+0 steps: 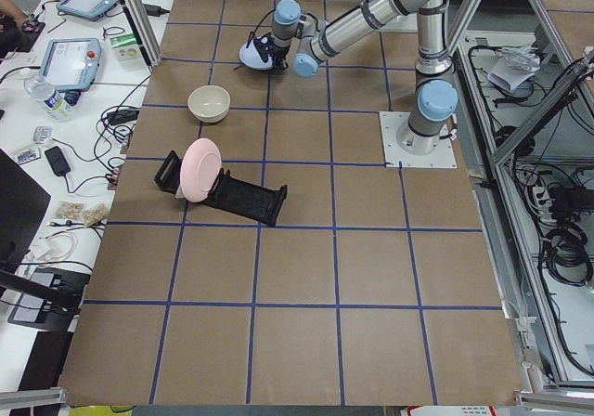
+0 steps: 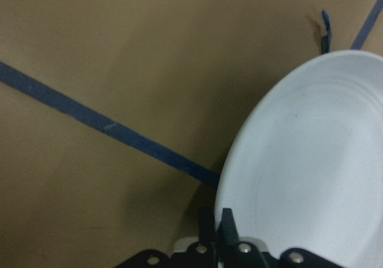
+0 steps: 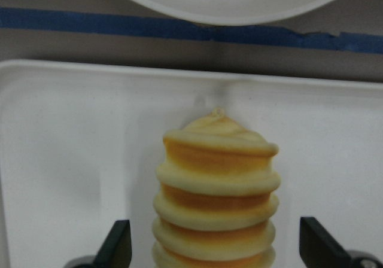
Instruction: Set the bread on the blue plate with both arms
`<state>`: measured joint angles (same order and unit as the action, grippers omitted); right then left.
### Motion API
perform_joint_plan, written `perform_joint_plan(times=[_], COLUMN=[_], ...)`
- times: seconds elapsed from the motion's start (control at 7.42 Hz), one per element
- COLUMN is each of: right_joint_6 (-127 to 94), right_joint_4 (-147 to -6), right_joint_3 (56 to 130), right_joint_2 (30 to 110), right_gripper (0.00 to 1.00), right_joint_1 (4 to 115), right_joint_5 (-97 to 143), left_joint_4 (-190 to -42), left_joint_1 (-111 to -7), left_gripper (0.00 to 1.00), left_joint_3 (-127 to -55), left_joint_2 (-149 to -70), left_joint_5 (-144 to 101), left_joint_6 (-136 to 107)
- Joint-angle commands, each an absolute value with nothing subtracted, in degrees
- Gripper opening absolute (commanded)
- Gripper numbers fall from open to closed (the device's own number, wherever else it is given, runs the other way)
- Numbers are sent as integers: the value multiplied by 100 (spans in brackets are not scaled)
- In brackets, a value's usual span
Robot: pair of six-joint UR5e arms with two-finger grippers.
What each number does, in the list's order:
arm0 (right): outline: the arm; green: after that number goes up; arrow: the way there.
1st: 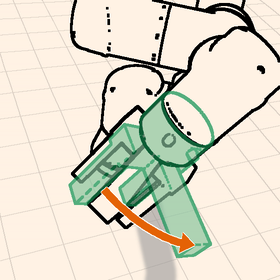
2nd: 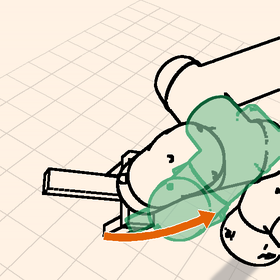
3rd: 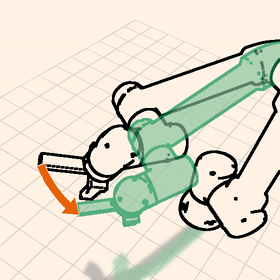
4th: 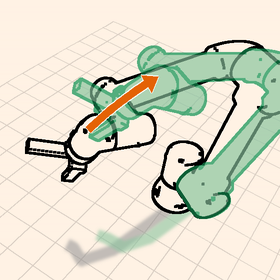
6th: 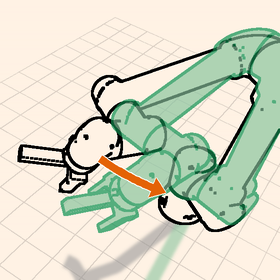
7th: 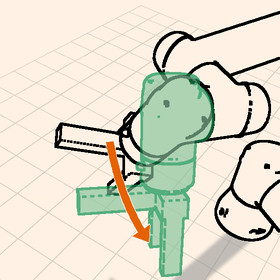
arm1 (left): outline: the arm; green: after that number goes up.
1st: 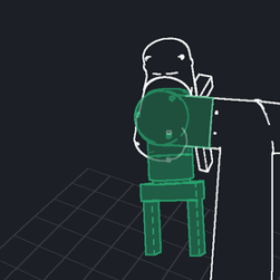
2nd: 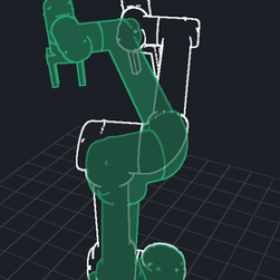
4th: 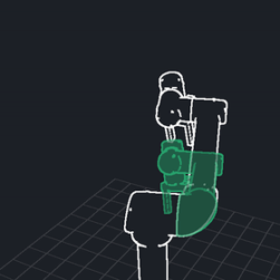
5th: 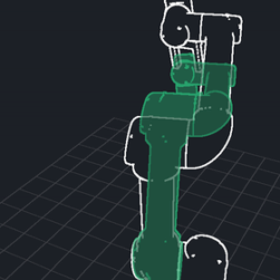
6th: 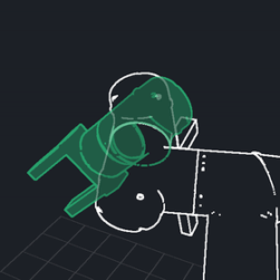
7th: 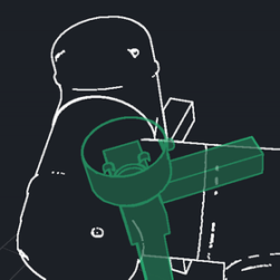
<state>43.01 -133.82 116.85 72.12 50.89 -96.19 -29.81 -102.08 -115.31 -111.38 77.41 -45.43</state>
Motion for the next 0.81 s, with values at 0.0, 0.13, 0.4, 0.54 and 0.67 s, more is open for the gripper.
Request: perform_joint_plan(times=[0.0,0.13,0.4,0.54,0.67], right_joint_6=[4263,4271,4280,4263,4237], right_joint_4=[-13403,-13403,-13386,-13360,-13316], right_joint_3=[11681,11681,11681,11681,11672], right_joint_2=[7154,7154,7163,7224,7242], right_gripper=[84,70,44,9,0], right_joint_1=[5089,5089,5089,5098,5098], right_joint_5=[-9624,-9633,-9990,-10245,-10248], left_joint_4=[-3040,-3119,-3991,-5252,-6735], left_joint_1=[-10169,-10169,-9951,-9767,-9712], left_gripper=[29,99,100,100,100], left_joint_3=[-11531,-11488,-11191,-10571,-9825], left_joint_2=[-11153,-11153,-10926,-10759,-10601], left_joint_5=[7822,8205,8262,8279,8297], left_joint_6=[-4465,-4221,-3677,-2943,-2405])
